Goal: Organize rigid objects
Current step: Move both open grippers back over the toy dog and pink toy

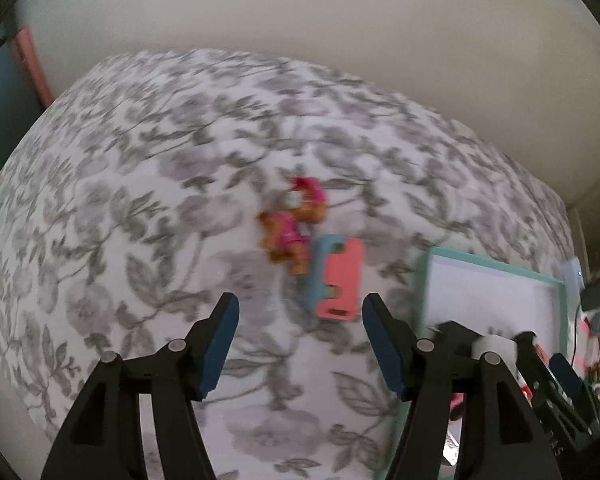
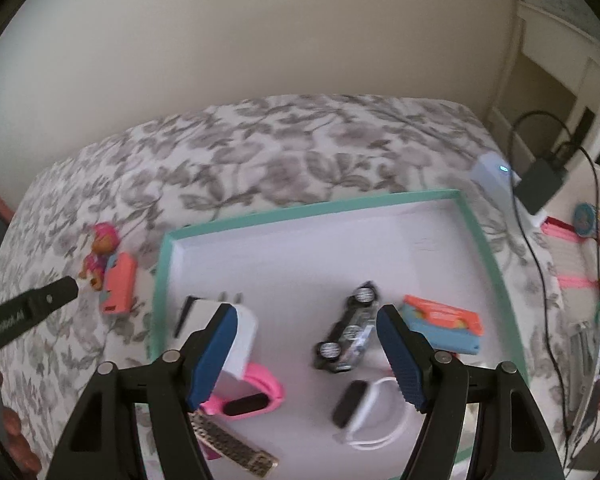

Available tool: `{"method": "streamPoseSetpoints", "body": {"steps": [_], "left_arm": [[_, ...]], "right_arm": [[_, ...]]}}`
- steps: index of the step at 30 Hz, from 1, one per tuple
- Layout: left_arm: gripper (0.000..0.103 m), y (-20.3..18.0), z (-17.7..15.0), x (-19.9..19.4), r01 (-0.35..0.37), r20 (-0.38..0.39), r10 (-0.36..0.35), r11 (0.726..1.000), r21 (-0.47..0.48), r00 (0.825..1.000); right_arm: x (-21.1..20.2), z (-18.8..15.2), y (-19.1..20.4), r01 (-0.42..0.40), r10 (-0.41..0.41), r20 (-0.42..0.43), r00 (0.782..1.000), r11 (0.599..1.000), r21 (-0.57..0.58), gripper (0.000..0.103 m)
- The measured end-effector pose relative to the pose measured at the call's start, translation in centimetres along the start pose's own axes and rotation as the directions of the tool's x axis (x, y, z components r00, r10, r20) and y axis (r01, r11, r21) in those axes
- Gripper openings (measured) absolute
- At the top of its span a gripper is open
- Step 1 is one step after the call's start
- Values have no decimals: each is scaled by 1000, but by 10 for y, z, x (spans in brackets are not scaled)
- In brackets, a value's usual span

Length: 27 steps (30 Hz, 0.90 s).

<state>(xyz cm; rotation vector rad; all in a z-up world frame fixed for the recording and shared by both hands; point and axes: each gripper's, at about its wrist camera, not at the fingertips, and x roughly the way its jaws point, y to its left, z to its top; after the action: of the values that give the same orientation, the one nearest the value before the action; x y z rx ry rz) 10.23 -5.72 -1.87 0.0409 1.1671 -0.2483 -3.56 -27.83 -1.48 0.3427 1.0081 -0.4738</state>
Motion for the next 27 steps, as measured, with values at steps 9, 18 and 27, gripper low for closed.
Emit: {"method": "streamPoseSetpoints", "body": {"steps": [9,18,27], "left_arm": [[73,54,6,1,-67,3,68,991,-119,998],[92,89,10,1,-111,15,115,976,-185,993],[99,101,14,0,-128,49,140,974,-188,989]], "right_arm": [[-2,-2,35,-52,53,15,998,997,-60,81],[1,-9,68,-65,69,25,997,987,-144,86],[5,-16,90,-39,50,41,998,972,-231,103]]}}
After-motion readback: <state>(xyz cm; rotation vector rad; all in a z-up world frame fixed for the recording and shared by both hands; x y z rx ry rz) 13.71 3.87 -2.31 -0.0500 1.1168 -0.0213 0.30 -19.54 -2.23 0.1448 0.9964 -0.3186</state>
